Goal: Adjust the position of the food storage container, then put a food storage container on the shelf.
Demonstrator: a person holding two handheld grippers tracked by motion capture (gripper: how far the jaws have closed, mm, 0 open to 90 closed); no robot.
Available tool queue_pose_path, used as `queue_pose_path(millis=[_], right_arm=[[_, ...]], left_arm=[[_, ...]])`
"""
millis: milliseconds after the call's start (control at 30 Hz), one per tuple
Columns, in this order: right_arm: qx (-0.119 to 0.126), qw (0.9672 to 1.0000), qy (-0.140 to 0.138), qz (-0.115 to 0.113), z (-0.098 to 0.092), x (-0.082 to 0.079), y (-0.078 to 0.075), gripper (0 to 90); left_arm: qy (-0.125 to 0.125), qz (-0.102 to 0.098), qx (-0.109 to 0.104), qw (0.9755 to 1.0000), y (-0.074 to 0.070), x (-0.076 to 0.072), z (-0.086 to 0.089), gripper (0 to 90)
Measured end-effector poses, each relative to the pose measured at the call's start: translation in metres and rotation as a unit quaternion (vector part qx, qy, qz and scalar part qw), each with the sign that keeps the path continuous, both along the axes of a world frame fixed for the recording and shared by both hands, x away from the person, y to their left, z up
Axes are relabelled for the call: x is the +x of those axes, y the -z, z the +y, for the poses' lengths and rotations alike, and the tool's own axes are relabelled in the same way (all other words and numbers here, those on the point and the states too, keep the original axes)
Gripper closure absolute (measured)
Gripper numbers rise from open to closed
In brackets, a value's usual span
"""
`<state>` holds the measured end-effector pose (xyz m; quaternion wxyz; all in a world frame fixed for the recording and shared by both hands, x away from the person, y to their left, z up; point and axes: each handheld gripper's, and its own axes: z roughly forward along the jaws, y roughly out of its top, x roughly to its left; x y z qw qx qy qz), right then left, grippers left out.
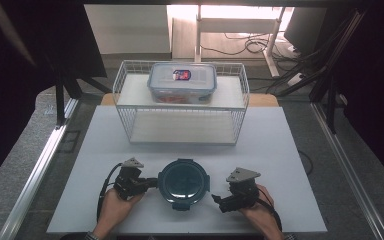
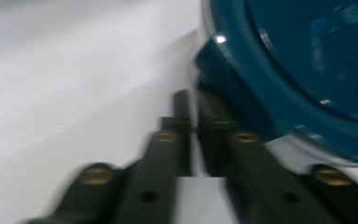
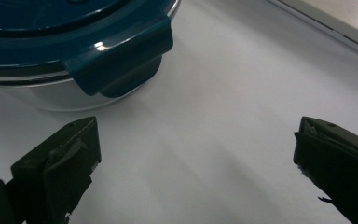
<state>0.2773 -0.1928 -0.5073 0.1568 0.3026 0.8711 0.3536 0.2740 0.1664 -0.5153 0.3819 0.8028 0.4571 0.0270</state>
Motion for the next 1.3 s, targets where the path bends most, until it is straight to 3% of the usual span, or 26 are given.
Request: queue_pose_path(millis=[267,500,600,667,867,1133,1300], right_arm=[[0.012,0.9999,0.001,-0.008,-0.005,-0.001,-0.004,0.7],[0.023,0.9995,-0.004,-0.019,-0.004,-0.005,-0.007,0.7],[0.034,0.9992,-0.016,-0.016,-0.004,-0.008,-0.007,0.3],[0.038,0.999,-0.018,-0.013,-0.004,-0.009,-0.006,0.0],[0.046,0.9989,-0.004,-0.012,-0.007,-0.007,-0.006,0.0],[0.053,0.9985,-0.005,-0.014,-0.005,-0.007,-0.007,0.0],[0.06,0.9982,0.007,-0.004,-0.003,-0.008,-0.01,0.0]], left_arm=[[-0.009,-0.063,0.016,0.9979,-0.004,-0.014,0.019,43.4],[0.017,-0.081,-0.027,0.9962,-0.002,-0.031,0.037,15.5],[0.023,-0.085,-0.015,0.996,0.001,-0.038,0.04,6.8],[0.021,-0.091,-0.009,0.9955,0.003,-0.041,0.042,4.9],[0.024,-0.108,-0.025,0.9935,0.005,-0.042,0.044,3.6],[0.028,-0.11,-0.031,0.9931,0.008,-0.039,0.041,2.2],[0.033,-0.098,-0.032,0.9941,0.005,-0.038,0.036,2.9]])
